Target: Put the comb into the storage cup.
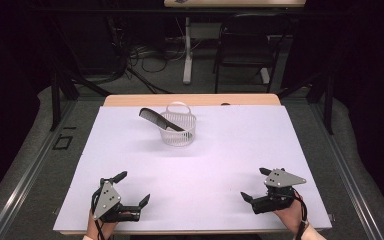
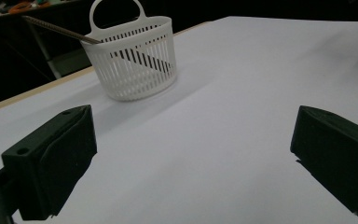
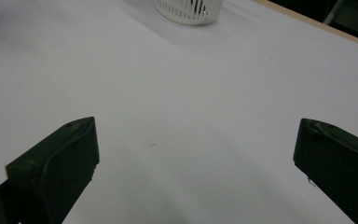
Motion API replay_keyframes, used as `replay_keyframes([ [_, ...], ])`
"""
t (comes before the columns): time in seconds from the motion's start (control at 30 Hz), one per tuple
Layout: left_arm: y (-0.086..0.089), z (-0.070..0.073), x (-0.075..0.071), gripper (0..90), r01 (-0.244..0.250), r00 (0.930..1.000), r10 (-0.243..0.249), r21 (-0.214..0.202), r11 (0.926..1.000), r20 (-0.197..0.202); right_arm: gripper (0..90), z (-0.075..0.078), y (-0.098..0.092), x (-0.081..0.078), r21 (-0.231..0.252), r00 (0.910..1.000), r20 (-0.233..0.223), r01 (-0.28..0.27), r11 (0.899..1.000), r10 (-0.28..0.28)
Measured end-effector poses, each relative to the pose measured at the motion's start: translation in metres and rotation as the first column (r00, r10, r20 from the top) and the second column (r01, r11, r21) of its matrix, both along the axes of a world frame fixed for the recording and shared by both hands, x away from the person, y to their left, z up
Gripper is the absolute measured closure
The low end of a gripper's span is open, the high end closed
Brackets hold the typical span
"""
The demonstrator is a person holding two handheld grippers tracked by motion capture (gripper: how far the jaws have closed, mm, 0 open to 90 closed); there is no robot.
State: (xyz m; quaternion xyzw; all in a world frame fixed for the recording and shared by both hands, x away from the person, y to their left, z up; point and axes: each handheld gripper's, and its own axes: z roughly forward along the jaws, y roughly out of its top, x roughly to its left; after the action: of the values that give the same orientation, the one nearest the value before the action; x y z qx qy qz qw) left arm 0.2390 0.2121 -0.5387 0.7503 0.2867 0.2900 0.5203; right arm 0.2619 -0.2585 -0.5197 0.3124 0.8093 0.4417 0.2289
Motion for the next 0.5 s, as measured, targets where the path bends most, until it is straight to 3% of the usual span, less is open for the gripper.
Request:
replay_keyframes([
  [0.5, 0.0, 0.0, 0.001, 0.5, 0.001, 1.0, -0.001, 0.0, 1.0, 0.0, 0.0, -0.004, -0.005, -0.015, -0.003, 0.9997, 0.022, 0.008, 1.0, -0.008],
])
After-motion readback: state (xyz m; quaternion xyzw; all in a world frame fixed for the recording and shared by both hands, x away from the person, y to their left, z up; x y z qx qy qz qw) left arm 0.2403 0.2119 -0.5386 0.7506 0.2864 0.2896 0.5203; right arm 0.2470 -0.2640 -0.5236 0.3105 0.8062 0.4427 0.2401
